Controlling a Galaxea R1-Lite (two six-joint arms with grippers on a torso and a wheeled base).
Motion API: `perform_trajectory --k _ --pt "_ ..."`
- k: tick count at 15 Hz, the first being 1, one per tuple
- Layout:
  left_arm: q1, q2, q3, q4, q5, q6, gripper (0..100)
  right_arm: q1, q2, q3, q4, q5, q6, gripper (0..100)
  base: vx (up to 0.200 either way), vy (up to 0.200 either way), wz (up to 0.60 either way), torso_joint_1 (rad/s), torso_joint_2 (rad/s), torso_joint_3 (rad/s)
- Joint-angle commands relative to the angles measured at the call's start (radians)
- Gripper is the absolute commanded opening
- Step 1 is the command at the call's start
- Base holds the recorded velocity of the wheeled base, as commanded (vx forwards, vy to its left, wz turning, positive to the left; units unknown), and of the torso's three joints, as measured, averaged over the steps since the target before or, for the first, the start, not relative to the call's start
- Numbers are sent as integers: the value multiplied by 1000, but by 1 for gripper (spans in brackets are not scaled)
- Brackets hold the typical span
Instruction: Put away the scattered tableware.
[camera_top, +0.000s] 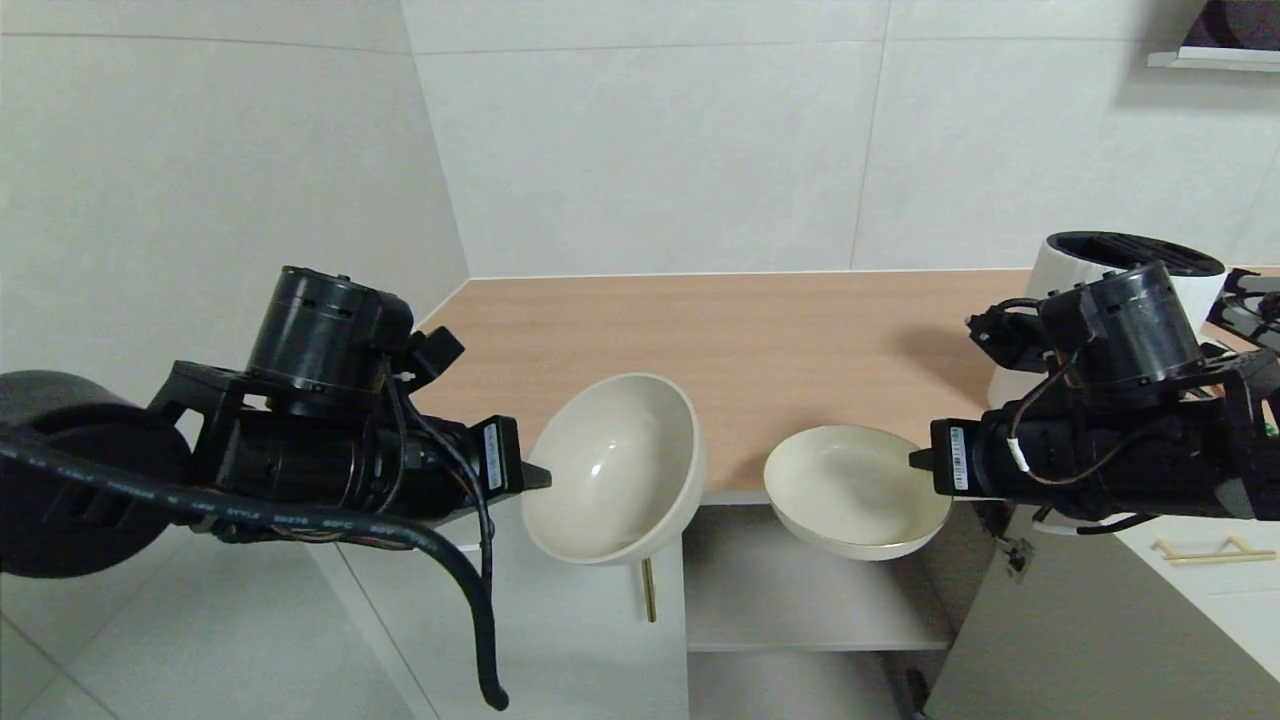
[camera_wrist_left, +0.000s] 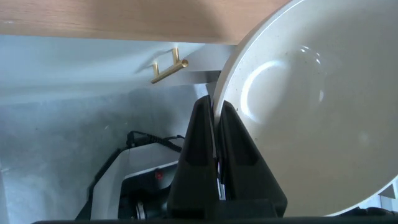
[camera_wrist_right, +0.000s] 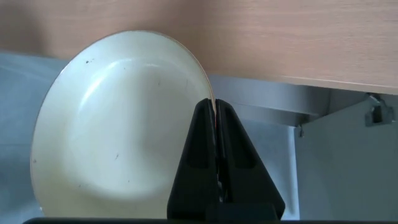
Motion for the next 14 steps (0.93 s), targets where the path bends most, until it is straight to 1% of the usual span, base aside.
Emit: perform_trajectory --k 1,2,14 --pt "-1 6 0 0 1 0 0 -2 2 4 0 -1 0 0 -200 0 0 7 2 7" --pt "-1 7 0 0 -1 0 0 -7 2 6 0 -1 -2 0 -200 0 0 2 -2 2" --pt "-1 21 -1 0 1 0 0 -7 46 7 -1 -6 -3 0 0 0 0 0 0 0"
